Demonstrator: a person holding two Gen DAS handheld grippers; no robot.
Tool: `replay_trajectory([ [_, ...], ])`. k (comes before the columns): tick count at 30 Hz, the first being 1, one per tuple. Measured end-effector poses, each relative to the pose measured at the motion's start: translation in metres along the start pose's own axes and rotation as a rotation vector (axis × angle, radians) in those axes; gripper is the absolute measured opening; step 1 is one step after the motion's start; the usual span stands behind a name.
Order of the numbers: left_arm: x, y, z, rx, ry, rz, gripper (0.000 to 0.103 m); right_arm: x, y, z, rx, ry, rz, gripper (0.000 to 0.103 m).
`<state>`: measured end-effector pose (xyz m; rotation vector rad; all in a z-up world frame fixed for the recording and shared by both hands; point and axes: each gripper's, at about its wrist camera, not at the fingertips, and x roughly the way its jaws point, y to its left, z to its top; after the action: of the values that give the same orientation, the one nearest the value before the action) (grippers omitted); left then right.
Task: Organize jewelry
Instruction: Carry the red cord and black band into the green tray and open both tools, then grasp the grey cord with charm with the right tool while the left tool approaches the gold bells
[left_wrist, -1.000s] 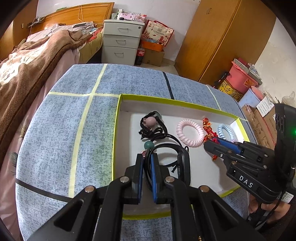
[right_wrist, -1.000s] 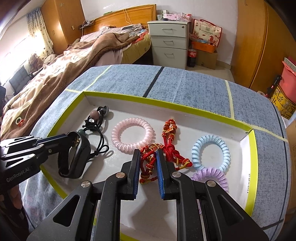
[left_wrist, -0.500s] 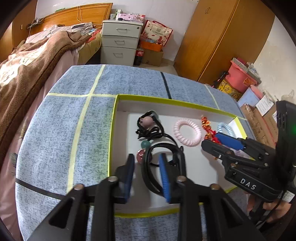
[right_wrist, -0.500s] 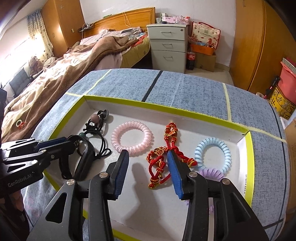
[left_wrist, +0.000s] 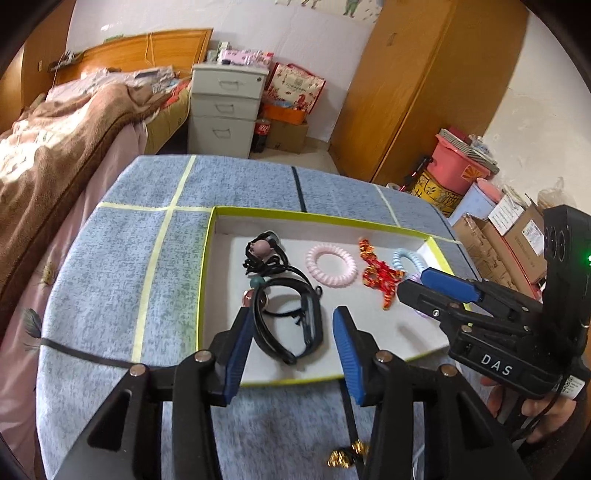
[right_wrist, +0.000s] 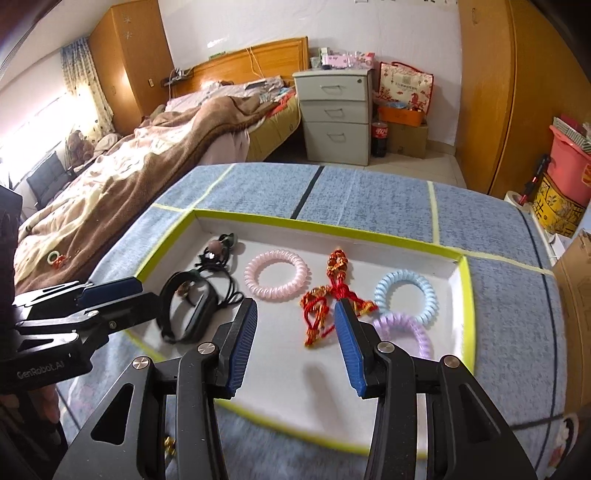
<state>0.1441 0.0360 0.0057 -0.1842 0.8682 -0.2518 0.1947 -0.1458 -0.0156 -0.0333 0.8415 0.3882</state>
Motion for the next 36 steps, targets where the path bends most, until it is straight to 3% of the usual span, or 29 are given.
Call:
replay_trajectory([
  [10,-0.030,-0.010,-0.034,0.027,-0.017,-0.014,0.048,-0.046,0.010,-0.038,0.039,-0.028,-0.016,0.045],
  [19,-0.044,-0.009,-0.063,0.031,-0.017,-0.021,0.048,-0.067,0.018,-0.090,0.076,0.006,-0.024,0.045],
  [30,-0.049,-0.002,-0.085,0.043,0.005,-0.034,0.050,-0.060,0.042,-0.130,0.044,0.076,-0.078,0.045],
  [36,-0.050,0.006,-0.094,0.027,0.019,-0.040,0.050,-0.052,0.044,-0.136,0.043,0.102,-0.113,0.045],
])
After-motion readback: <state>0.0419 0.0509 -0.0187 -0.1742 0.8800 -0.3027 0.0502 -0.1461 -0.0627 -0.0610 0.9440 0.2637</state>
